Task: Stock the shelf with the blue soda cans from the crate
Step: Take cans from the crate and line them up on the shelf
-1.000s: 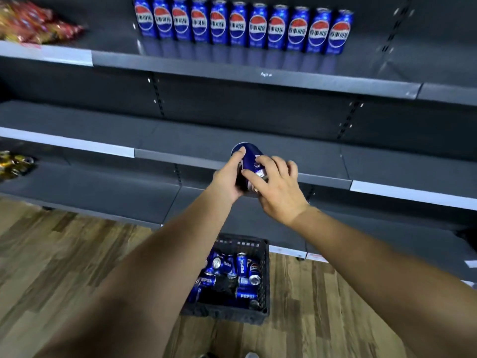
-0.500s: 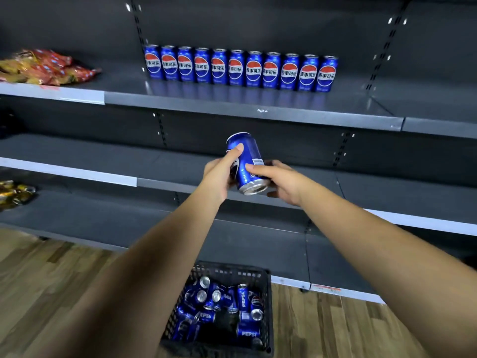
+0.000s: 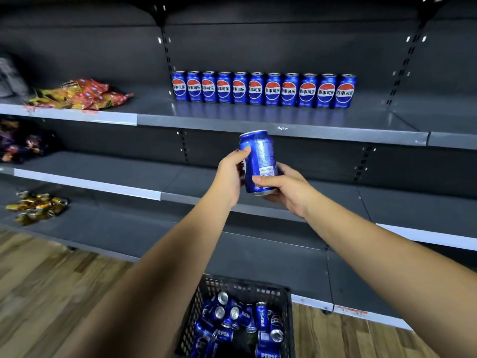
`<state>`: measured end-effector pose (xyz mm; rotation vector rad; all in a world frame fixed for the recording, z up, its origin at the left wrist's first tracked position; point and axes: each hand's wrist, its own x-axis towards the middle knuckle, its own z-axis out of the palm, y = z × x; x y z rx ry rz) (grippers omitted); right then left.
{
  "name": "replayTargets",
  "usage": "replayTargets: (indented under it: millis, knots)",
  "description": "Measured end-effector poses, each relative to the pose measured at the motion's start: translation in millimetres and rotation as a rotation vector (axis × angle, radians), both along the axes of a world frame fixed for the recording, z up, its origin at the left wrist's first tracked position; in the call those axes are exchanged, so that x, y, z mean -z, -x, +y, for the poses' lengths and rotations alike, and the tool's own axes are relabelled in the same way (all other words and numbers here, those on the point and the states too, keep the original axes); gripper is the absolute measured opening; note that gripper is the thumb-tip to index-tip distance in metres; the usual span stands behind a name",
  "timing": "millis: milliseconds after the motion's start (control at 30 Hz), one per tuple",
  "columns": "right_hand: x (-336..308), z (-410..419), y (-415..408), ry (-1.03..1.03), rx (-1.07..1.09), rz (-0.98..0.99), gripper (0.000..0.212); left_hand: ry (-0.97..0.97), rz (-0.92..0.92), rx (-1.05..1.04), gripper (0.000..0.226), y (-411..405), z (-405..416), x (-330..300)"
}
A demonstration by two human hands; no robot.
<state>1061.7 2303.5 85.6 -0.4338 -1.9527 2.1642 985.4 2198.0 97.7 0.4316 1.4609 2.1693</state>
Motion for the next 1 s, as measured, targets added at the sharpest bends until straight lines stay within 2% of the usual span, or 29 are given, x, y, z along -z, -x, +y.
replayTargets:
  millis: [100,167,300,400,533,633,700,767,833,900,933,1000]
  knots:
    - [-1.9,-9.5,1.9,-0.136,0.142,0.076,0.058,-0.011,0.021,-0.035,0.043,2.0,0.4,-5.4]
    - [-2.6,-15.9,1.4,-0.211,0.185,0.126,0.063,-0.01,0.072,-0.08,0.037,1.4,1.8,-6.6]
    - [-6.0,-28.2,1.1,-0.264,0.23,0.13,0.071,-0.017,0.113,-0.141,0.035,-0.7,2.8,-9.6]
    - [-12.9,-34.2,-4.6,-0.278,0.186,0.105,0.07,0.014,0.112,-0.149,0.026,0.1,-0.5,-16.9]
    - [-18.0,-38.2,-20.1,-0.18,0.019,0.075,0.066,0.019,0.015,-0.08,0.037,1.3,-7.1,-17.9]
    - [-19.2,-38.0,-24.2,-0.064,-0.115,-0.007,0.046,-0.04,-0.048,0.029,0.038,4.3,-10.2,-17.5]
    - [-18.5,-36.9,-23.0,0.085,-0.154,0.0,0.038,-0.06,-0.072,0.082,0.041,2.8,-12.8,-19.4]
    - [-16.8,-37.5,-21.1,0.119,-0.13,0.02,0.038,-0.037,-0.078,0.098,0.053,1.7,-13.4,-19.5]
    - [-13.6,-39.6,-19.3,0.068,-0.073,0.038,0.041,-0.015,-0.059,0.073,0.073,0.3,-11.9,-18.6]
    - [-11.0,-41.6,-17.0,-0.002,0.009,0.065,0.047,-0.018,-0.039,0.015,0.082,-1.5,-10.0,-19.3]
    - [-10.3,-42.0,-15.9,-0.058,0.053,0.075,0.052,-0.013,-0.018,-0.012,0.08,-2.0,-8.8,-20.1]
    - [-9.9,-43.1,-15.4,-0.207,0.136,0.087,0.057,0.038,0.024,-0.066,0.06,-4.3,-4.6,-20.9]
